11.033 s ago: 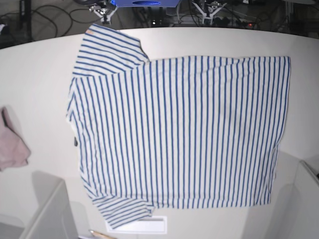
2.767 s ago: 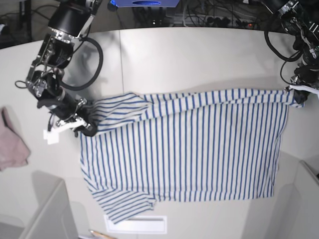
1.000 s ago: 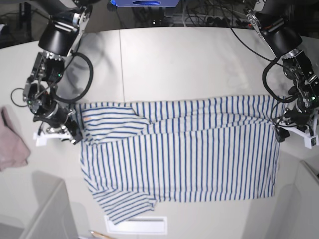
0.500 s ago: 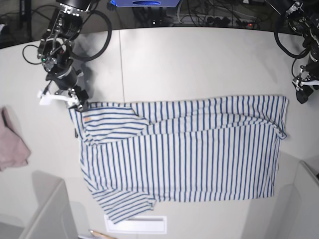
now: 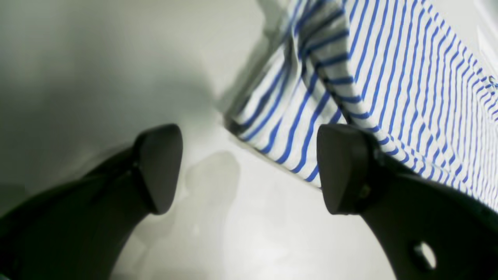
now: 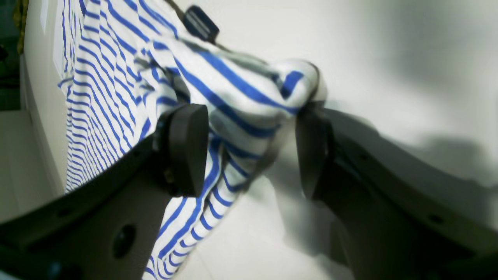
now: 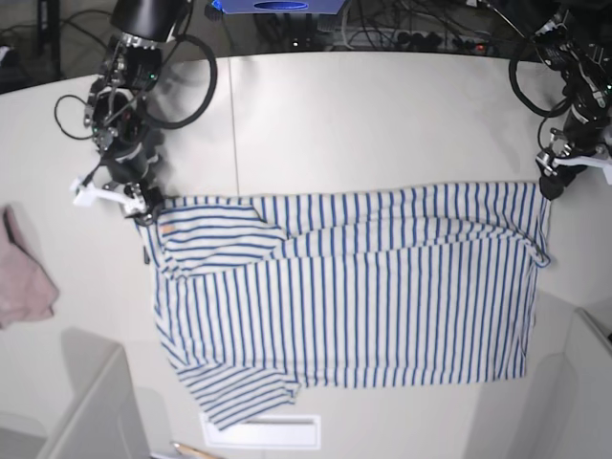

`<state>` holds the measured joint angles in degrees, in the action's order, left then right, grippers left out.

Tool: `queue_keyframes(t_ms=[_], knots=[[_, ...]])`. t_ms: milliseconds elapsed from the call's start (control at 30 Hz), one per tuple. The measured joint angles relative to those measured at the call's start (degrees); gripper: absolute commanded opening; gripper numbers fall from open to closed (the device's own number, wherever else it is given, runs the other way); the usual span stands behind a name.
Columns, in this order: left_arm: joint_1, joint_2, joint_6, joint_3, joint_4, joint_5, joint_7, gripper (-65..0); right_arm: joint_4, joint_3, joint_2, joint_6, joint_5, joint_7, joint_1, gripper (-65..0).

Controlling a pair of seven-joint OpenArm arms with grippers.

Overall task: Fold the T-shirt properly
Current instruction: 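Release and regrasp the shirt edge with both grippers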

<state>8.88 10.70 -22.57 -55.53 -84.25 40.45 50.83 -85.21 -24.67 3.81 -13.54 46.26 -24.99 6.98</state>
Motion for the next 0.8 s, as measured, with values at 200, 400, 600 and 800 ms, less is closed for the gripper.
queue_keyframes(t_ms=[200, 400, 600, 800], knots=[[-3.6, 0.3, 0.1, -0.3, 4.5, -0.4, -0.1, -13.5, 1.7, -0.1, 0.0, 0.3, 0.1, 0.6, -1.3, -32.6], [-5.2, 0.9, 0.2, 1.9, 10.7, 0.1, -1.5, -13.5, 2.1, -0.1, 0.0, 0.5, 0.0, 0.8, -1.2, -39.3], [-6.6, 2.1, -0.4, 9.9, 15.7, 1.2, -10.1, -13.5, 2.1, 0.1, 0.0, 0.5, 0.1, 0.6, -1.2, -39.6], [-6.6, 2.6, -0.6, 11.8, 17.4, 1.6, -12.5, -23.7, 2.1, 0.0, 0.0, 0.5, 0.1, 0.6, -1.0, -39.9]])
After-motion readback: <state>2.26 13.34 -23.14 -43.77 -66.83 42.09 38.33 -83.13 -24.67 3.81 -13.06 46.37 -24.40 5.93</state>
